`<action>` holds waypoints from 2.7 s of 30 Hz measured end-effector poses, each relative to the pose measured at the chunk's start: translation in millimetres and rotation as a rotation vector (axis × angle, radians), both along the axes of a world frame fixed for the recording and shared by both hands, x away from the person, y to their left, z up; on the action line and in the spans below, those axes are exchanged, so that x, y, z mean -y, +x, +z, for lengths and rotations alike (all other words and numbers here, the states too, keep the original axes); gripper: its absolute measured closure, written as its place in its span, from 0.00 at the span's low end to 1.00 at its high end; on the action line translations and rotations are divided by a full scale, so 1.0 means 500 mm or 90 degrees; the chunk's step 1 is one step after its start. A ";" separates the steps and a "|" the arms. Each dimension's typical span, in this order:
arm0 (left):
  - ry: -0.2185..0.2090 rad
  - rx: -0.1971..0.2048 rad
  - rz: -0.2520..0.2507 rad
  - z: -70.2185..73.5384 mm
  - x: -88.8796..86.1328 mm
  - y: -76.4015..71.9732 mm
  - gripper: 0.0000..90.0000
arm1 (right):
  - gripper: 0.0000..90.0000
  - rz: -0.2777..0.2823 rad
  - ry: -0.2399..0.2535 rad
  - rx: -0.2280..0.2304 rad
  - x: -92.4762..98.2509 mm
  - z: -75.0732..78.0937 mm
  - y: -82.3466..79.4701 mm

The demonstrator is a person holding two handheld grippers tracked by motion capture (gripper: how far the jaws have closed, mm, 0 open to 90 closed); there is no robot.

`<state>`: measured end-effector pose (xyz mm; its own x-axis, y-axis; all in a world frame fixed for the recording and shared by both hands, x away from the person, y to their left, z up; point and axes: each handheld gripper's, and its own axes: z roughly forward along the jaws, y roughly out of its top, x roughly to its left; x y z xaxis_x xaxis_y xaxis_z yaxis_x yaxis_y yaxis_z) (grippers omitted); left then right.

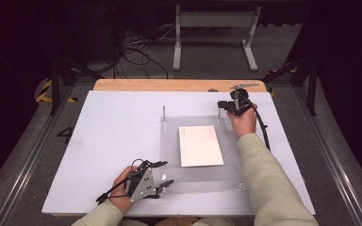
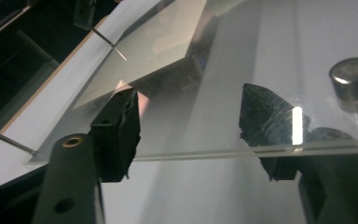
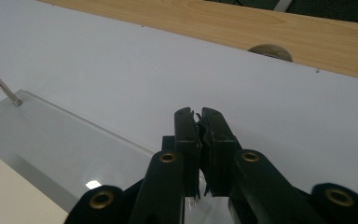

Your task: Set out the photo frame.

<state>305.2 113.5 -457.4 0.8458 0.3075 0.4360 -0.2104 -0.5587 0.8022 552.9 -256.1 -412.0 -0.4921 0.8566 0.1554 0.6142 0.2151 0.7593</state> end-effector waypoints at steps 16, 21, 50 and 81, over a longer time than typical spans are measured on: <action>-0.062 -0.017 0.055 0.020 -0.035 0.016 0.55 | 0.85 0.003 0.038 -0.023 0.020 0.006 -0.008; -0.074 -0.024 0.064 0.025 -0.037 0.017 0.55 | 0.75 0.000 0.048 0.005 0.047 0.032 -0.039; -0.107 -0.097 0.092 0.105 -0.023 0.036 0.59 | 0.53 0.178 -0.007 0.235 0.128 0.080 -0.390; -0.131 -0.118 0.098 0.138 -0.016 0.050 0.58 | 0.35 0.315 -0.076 0.353 0.030 0.070 -0.459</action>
<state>330.2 121.6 -388.1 0.8417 0.5037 0.1943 0.0238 -0.3943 0.9187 323.4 -271.1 -377.2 -0.8030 0.5107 -0.3072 -0.0412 0.4667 0.8835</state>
